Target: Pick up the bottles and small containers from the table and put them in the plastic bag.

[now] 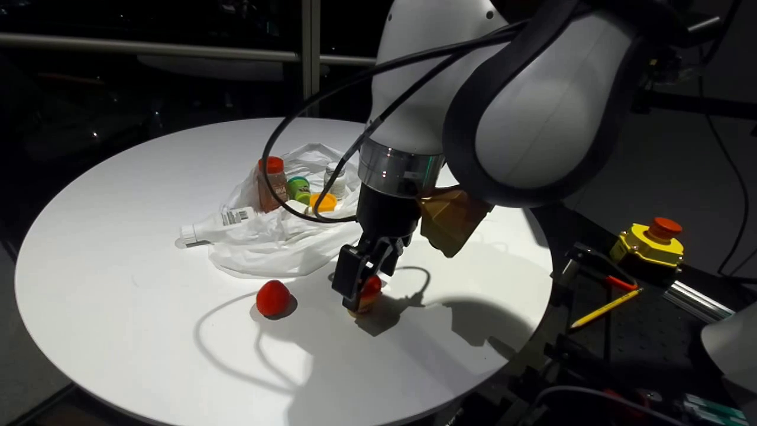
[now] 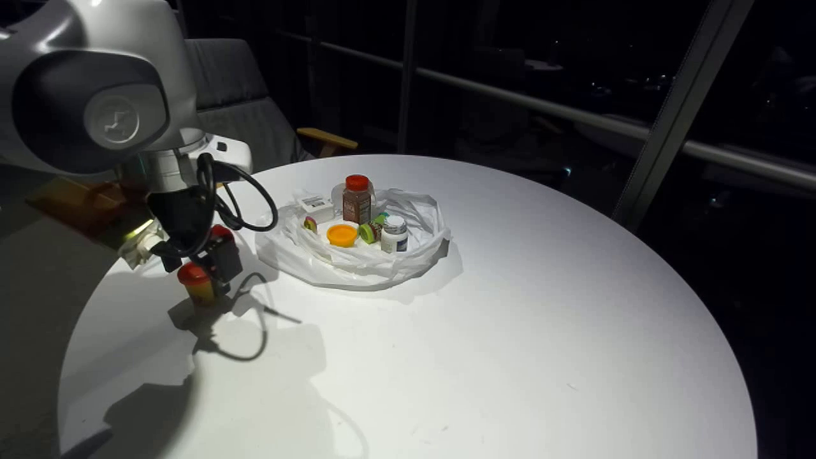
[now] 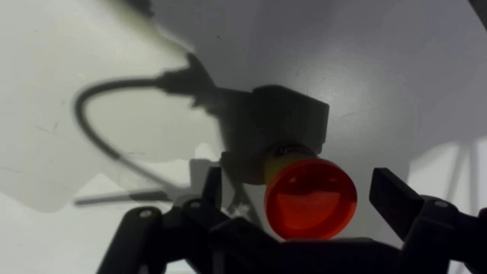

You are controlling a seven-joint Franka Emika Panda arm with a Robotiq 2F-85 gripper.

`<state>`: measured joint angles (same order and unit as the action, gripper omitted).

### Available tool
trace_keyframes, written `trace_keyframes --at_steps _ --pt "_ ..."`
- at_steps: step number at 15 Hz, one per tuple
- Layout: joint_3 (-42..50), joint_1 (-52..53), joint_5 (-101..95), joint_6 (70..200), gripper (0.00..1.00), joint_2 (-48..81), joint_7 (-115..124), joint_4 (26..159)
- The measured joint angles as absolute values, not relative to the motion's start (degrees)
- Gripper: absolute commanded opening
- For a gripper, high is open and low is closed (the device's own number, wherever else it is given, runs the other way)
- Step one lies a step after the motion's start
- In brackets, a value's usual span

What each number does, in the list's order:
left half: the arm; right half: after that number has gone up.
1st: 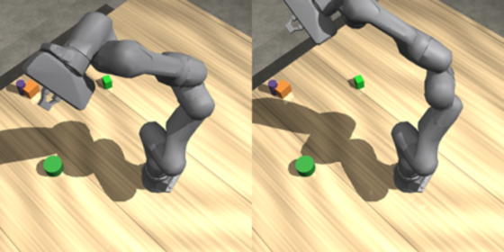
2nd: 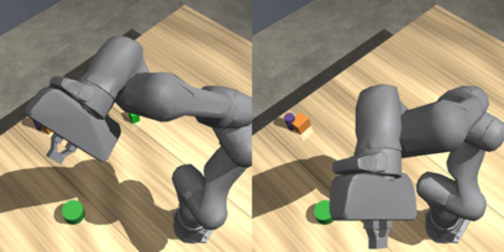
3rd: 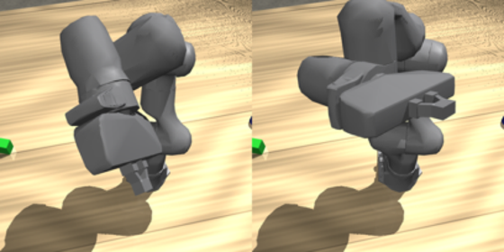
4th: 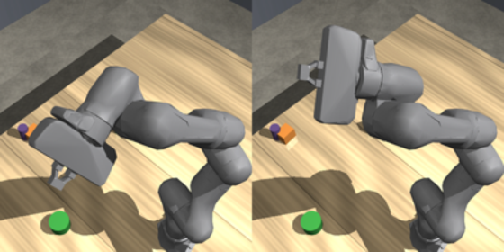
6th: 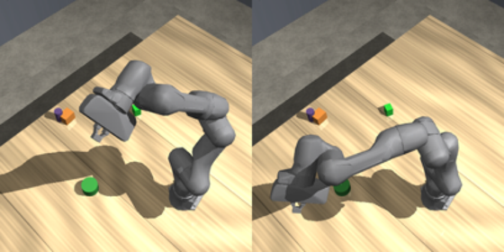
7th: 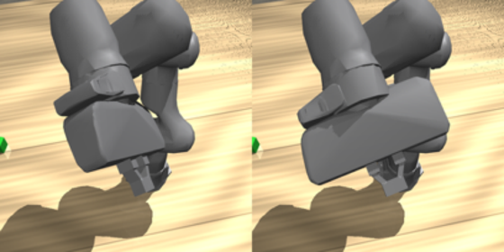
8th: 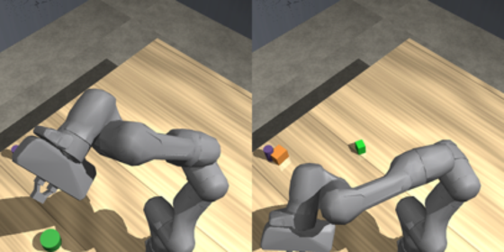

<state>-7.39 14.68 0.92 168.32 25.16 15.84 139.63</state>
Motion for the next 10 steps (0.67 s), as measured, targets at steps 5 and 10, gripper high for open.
trace_keyframes --at_steps 5,10 --pt "-6.2 15.41 0.92 169.74 0.49 27.43 15.85 137.81" --pt "-2.17 18.93 0.89 169.75 0.23 27.99 16.17 137.3"
